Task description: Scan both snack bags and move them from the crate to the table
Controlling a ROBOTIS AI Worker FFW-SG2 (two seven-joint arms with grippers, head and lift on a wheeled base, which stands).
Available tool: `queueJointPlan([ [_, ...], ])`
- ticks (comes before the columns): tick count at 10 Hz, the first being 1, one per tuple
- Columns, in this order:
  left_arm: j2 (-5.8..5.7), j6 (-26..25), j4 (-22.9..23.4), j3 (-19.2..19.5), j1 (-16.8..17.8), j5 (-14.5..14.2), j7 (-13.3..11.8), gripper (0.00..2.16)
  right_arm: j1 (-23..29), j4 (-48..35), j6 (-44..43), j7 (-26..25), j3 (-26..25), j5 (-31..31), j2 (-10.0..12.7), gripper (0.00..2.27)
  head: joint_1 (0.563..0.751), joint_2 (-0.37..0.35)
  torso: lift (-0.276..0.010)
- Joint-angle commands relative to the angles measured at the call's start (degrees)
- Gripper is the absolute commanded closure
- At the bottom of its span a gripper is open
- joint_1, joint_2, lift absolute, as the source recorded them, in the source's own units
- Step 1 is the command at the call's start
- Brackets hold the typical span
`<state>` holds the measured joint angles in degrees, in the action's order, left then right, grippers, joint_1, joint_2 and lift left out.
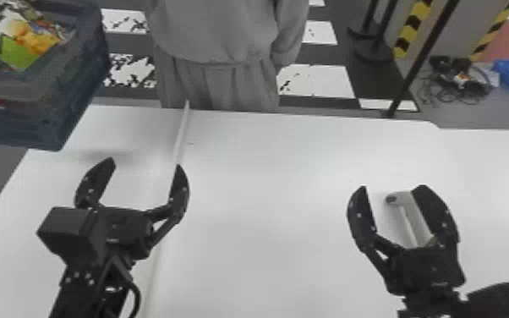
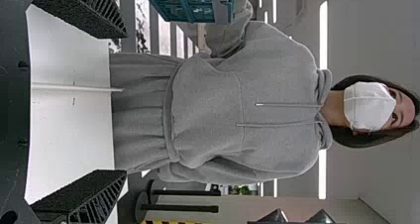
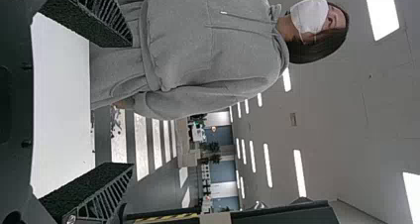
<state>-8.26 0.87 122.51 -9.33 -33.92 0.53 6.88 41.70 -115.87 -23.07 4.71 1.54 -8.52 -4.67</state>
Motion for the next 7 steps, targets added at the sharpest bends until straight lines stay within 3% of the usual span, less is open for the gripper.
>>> queueJointPlan([
  [1,0.00,0.0,0.0,-0.1,0.0,0.0,0.0,0.00,0.3,-0.1,-0.2,0.0,-0.2,0.0,0.0,0.07,0.695,-0.062,-0.088],
  [7,0.00,0.4,0.1,0.0,-0.5,0.0,-0.3,0.00,0.4,-0.1,0.0,0.6,-0.3,-0.4,0.0,0.08,0.695,-0.066,-0.088],
])
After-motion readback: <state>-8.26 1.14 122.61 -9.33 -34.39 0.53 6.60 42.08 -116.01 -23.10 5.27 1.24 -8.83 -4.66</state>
